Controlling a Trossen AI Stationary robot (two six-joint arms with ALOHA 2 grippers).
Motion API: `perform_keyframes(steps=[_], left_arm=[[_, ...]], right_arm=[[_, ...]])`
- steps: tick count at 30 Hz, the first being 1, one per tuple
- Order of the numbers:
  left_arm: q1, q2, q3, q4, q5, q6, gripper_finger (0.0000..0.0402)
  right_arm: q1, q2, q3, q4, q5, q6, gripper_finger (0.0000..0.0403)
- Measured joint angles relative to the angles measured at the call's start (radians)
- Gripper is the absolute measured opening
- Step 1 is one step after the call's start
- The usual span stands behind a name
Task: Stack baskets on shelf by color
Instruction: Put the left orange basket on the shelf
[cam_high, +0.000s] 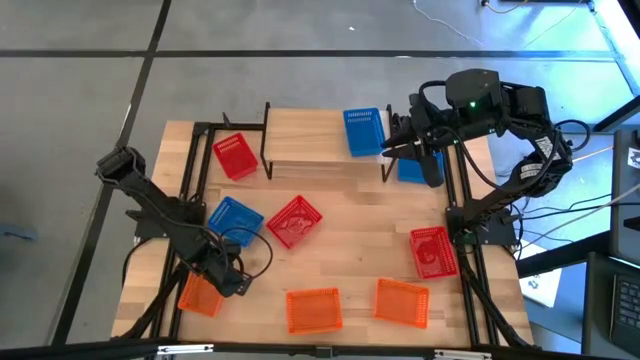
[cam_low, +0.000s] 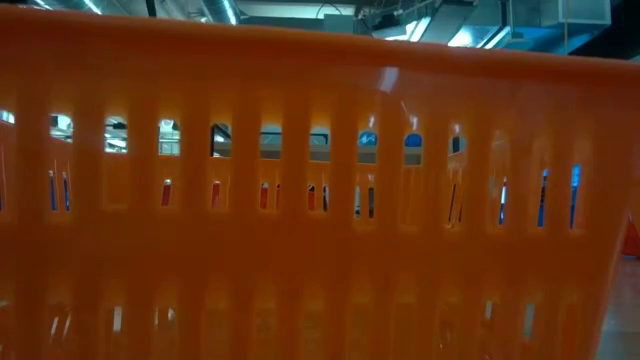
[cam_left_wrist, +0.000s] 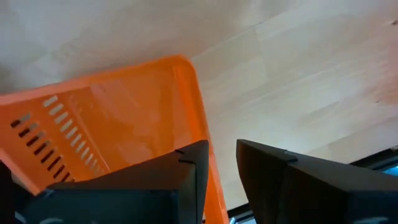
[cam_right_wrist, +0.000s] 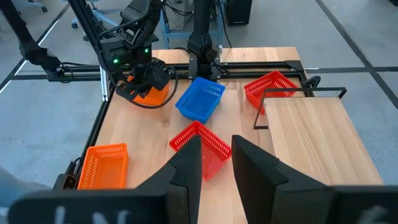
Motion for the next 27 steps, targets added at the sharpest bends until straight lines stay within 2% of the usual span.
perform_keyframes(steps=[6,13,27], left_arm=[[0.000,0.027,0.000,-0.002,-0.019,0.001,0.0075],[-0.008,0.128,-0.001,0.025,0.010,-0.007,0.0075],[-0.013,0.072,-0.001,0.057,0.026,-0.130,0.0075]], right_arm=[[0.000,0.000,0.000,-0.001,0.000,0.000,0.0086],[0.000,0.000,0.000,-0.002,0.000,0.000,0.0086],[0.000,0.000,0.000,-0.002,0.000,0.000,0.0086]])
